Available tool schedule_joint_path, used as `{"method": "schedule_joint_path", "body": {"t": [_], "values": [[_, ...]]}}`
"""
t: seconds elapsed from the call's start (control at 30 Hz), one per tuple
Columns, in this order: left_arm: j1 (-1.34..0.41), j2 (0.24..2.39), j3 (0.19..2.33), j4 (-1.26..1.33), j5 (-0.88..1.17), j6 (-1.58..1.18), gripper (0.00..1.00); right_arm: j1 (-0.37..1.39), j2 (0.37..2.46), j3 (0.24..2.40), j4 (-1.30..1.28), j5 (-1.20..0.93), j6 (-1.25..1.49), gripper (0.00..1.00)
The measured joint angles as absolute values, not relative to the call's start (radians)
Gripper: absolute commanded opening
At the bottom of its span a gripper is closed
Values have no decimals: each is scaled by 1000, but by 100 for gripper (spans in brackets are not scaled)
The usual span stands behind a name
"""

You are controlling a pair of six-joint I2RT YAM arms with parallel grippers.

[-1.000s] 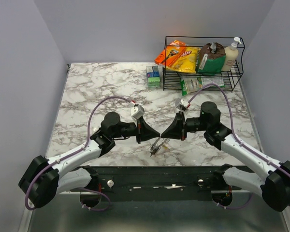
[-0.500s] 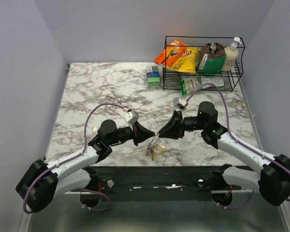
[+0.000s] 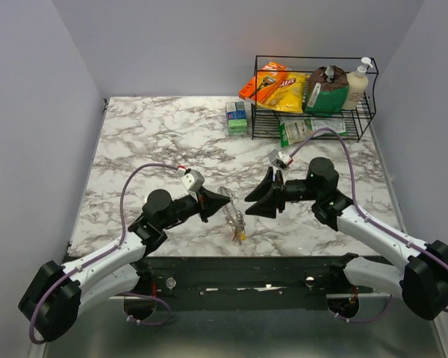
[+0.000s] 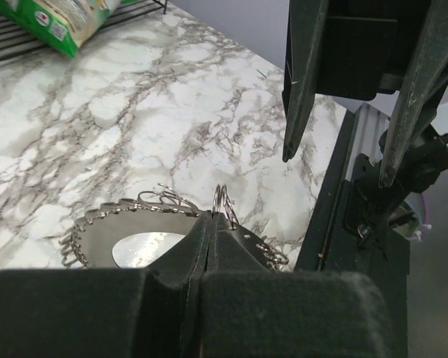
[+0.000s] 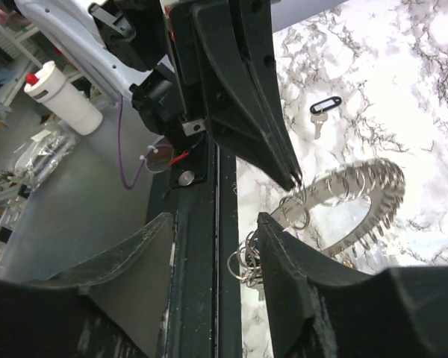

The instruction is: Put the keys on the keyring

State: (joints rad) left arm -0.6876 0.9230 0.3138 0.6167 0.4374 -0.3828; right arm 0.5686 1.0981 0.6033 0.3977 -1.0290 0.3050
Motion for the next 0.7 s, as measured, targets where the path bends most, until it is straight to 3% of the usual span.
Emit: {"method": "schedule_joint_path", "body": {"t": [0.4, 0.7], "values": [[-633, 741, 315, 461, 228, -316, 0, 601, 1154, 603, 394, -1015, 295, 64], [-558, 697, 372, 358, 124, -285, 0, 837, 1399, 646, 438, -913, 299, 64]]}}
